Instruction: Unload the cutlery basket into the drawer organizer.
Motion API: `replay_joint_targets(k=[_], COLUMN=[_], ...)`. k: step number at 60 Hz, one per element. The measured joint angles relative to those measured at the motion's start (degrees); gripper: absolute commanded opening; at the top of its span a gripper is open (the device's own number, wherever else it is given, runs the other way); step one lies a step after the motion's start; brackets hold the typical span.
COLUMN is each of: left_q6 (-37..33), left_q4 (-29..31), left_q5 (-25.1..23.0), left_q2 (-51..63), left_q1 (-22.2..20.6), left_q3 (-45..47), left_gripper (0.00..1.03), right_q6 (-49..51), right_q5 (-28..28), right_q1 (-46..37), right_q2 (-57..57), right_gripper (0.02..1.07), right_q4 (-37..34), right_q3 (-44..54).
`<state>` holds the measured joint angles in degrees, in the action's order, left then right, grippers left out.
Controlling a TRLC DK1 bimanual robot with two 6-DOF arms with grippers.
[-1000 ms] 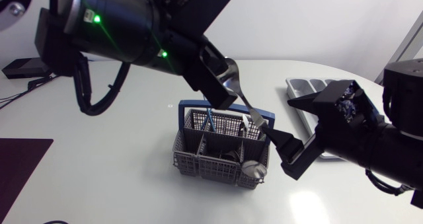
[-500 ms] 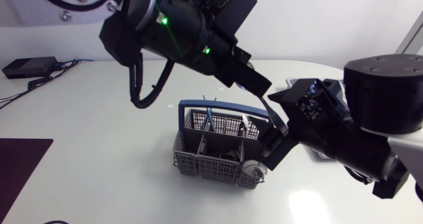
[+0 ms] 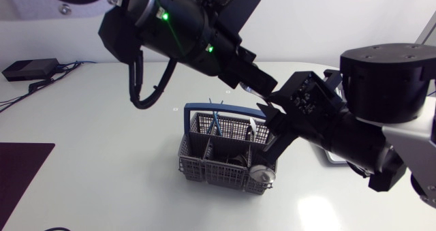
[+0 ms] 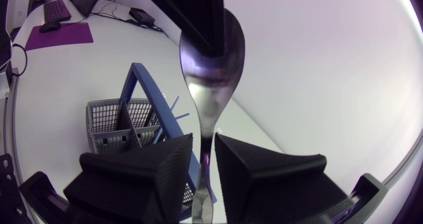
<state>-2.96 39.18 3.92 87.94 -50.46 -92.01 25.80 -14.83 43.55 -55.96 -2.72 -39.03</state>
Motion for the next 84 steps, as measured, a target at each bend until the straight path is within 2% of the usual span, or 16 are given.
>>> replay_joint_targets(k=[10,16,20,23,32,38,44,49,59,66,75,84], left_q6=[0.24,0.63,0.92,1.31,1.51,1.51,1.51,1.53,1.38,-2.16,-9.9,-16.94], left_q4=[0.81,1.07,1.27,1.22,0.85,-0.2,-3.21,-6.47,-11.26,-11.89,-10.62,-10.38], left_q5=[-1.01,-1.18,-1.66,-2.43,-2.86,-2.91,-2.97,-3.08,-3.04,-2.45,-0.39,2.4], left_q2=[-0.02,-0.02,-0.02,-0.02,-0.04,-0.46,-1.97,-4.37,-9.7,-10.99,-11.02,-11.02], left_q1=[0.04,0.15,0.26,0.48,0.57,1.16,2.19,3.56,5.79,5.57,3.08,-0.13], left_q3=[0.0,0.0,0.0,-0.04,-0.87,-1.38,-1.38,-1.38,-1.16,2.78,9.88,15.28], left_gripper=[0.04,0.16,0.17,0.22,0.46,0.57,0.6,0.6,0.6,0.6,0.6,0.6], right_q6=[0.22,0.17,0.2,0.22,0.22,0.22,0.22,0.15,-1.6,-3.72,-5.53,-6.4], right_q5=[0.42,0.39,0.39,0.61,1.14,1.27,1.36,3.5,10.08,17.31,27.23,30.36], right_q1=[0.28,0.28,0.28,0.39,0.72,0.72,0.57,-1.4,-11.85,-24.02,-41.03,-50.71], right_q2=[0.02,0.11,0.2,0.24,0.46,1.25,2.6,4.72,10.19,10.69,5.95,-2.03], right_gripper=[0.1,0.09,0.09,0.09,0.09,0.09,0.09,0.09,0.09,0.09,0.09,0.09], right_q4=[-0.22,-0.26,-0.5,-0.94,-2.21,-2.49,-3.63,-5.25,-7.39,-8.55,-9.14,-8.17], right_q3=[-0.04,-0.04,-0.04,-0.04,-0.02,-0.02,0.04,0.11,0.13,0.11,-0.85,-3.39])
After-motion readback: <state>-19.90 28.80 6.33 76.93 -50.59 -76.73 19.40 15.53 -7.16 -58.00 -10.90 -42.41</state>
